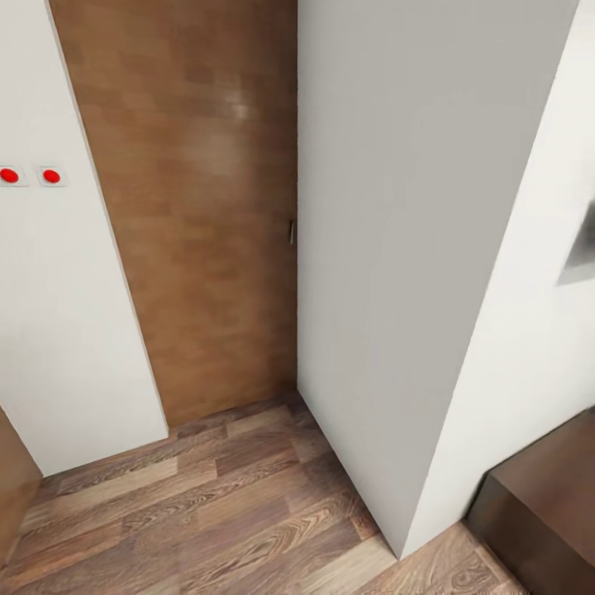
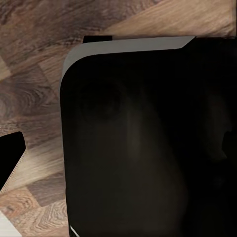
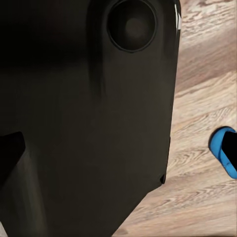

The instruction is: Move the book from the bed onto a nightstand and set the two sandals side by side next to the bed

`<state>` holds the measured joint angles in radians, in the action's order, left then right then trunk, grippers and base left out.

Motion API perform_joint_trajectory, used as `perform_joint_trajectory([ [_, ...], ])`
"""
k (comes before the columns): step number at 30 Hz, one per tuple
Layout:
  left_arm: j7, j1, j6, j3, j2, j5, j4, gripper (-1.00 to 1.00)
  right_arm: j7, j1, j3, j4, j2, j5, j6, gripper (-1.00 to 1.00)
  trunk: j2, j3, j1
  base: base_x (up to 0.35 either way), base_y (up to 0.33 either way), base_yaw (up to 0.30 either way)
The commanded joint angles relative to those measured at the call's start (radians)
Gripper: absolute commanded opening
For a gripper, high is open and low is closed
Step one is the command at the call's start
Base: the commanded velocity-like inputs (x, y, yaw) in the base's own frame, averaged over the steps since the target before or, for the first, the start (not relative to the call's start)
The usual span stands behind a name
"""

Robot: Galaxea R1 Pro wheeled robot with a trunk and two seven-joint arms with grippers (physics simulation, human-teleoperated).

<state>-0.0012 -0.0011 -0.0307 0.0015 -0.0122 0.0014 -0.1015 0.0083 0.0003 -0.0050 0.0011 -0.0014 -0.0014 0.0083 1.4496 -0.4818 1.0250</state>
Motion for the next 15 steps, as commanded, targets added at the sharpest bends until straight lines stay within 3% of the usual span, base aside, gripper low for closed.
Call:
perform_joint_trajectory([
  [1,0.000,0.000,-0.003,0.000,0.000,0.000,0.000,1.00,0.001,0.000,-0.001,0.000,0.000,0.000,0.001,1.00,0.000,-0.001,0.000,0.004,0.000,-0.279],
  [15,0.000,0.000,-0.003,0.000,0.000,0.000,0.000,1.00,0.001,0.000,0.000,0.000,0.000,0.000,0.001,1.00,0.000,-0.001,0.000,0.001,0.000,-0.284],
])
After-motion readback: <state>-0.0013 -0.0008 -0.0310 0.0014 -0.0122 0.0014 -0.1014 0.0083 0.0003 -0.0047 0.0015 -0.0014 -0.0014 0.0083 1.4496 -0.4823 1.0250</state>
